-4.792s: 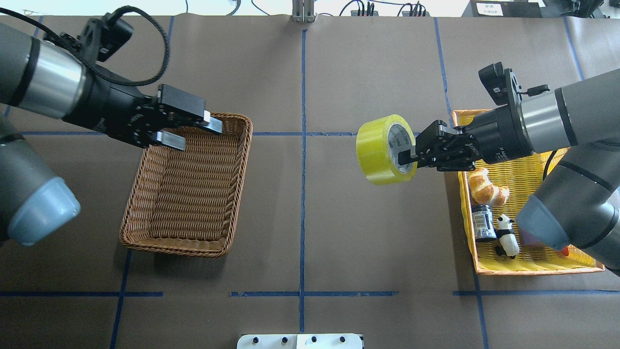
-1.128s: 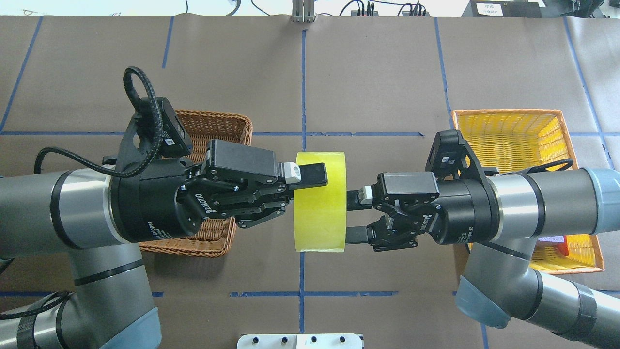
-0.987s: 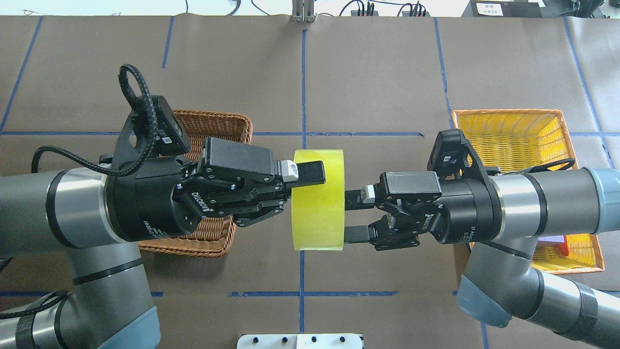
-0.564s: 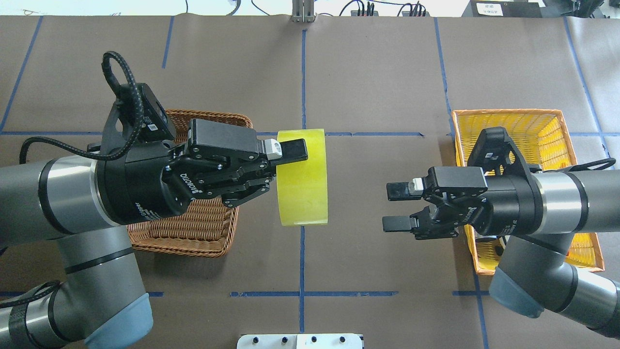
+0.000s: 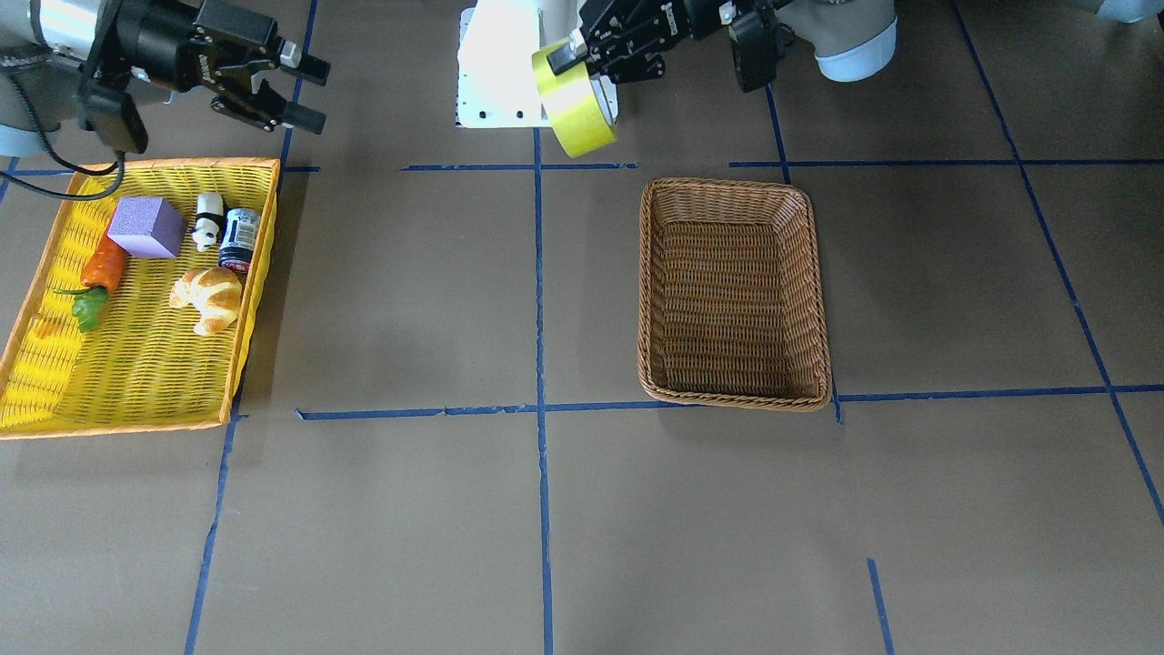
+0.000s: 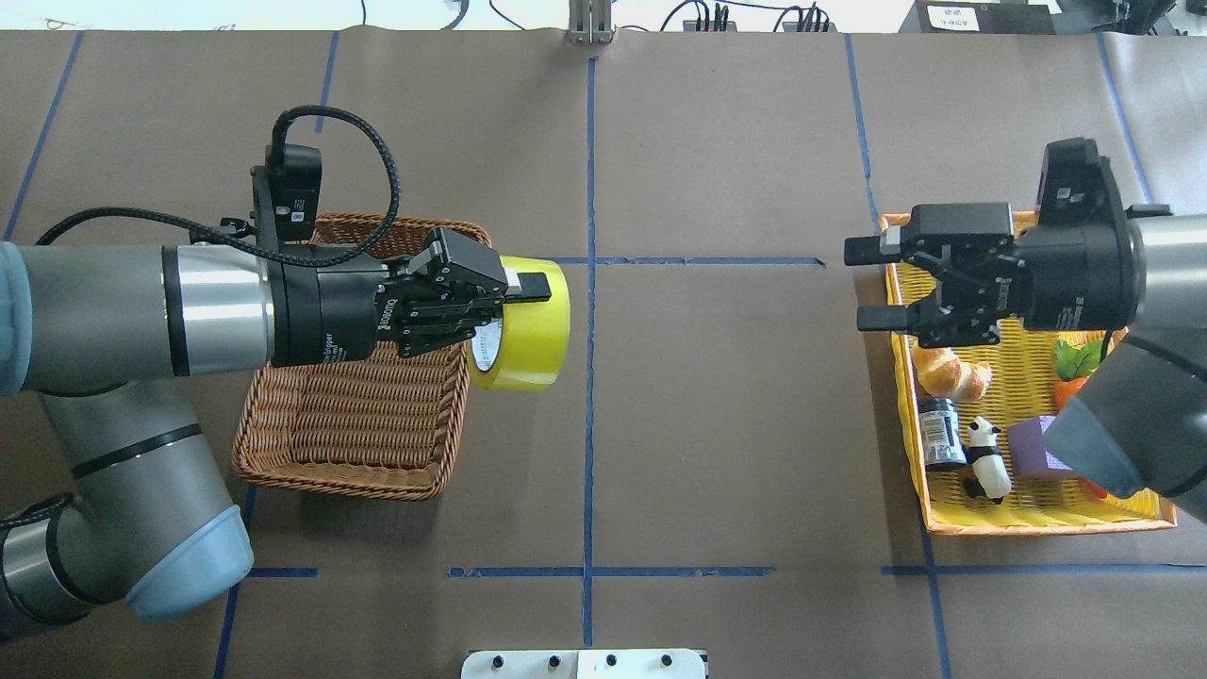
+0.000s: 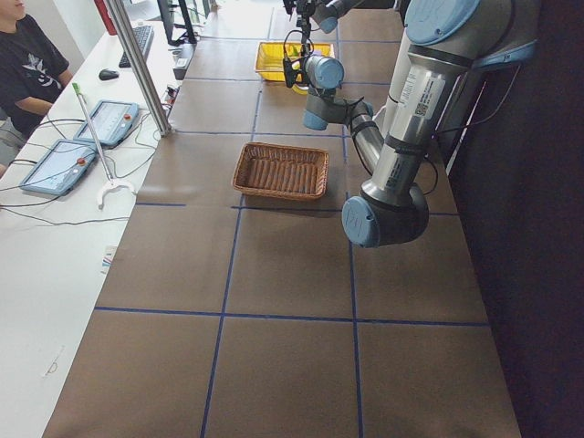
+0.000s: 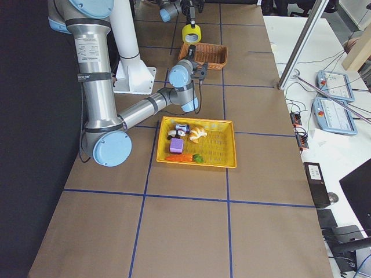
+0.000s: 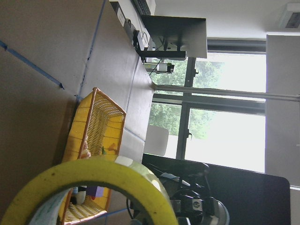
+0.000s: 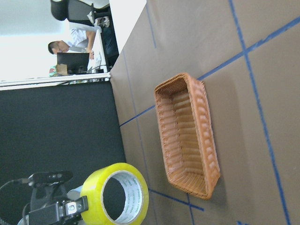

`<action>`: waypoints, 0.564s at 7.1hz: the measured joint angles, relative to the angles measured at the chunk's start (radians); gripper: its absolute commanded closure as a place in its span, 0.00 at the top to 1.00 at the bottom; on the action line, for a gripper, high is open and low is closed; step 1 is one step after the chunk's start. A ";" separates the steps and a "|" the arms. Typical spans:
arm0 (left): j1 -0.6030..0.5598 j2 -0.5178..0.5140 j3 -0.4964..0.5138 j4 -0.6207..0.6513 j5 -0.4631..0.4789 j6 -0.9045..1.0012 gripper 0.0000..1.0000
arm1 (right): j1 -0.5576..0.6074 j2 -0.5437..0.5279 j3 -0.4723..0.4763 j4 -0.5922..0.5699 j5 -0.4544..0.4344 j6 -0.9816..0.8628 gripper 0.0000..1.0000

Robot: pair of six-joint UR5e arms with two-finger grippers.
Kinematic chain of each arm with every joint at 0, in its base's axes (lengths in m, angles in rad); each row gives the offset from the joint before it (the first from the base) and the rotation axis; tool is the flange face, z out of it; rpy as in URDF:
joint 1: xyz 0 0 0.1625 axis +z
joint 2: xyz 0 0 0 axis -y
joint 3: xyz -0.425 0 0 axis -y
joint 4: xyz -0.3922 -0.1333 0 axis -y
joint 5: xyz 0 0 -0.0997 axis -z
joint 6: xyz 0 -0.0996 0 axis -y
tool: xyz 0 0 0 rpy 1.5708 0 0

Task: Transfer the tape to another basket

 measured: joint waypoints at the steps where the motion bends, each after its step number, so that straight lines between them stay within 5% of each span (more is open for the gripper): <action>1: -0.019 0.005 0.000 0.154 -0.035 0.070 0.00 | 0.060 -0.005 0.000 -0.102 0.048 -0.072 1.00; 4: -0.041 0.002 0.015 0.548 -0.021 0.219 0.00 | 0.159 -0.034 0.003 -0.390 0.076 -0.302 1.00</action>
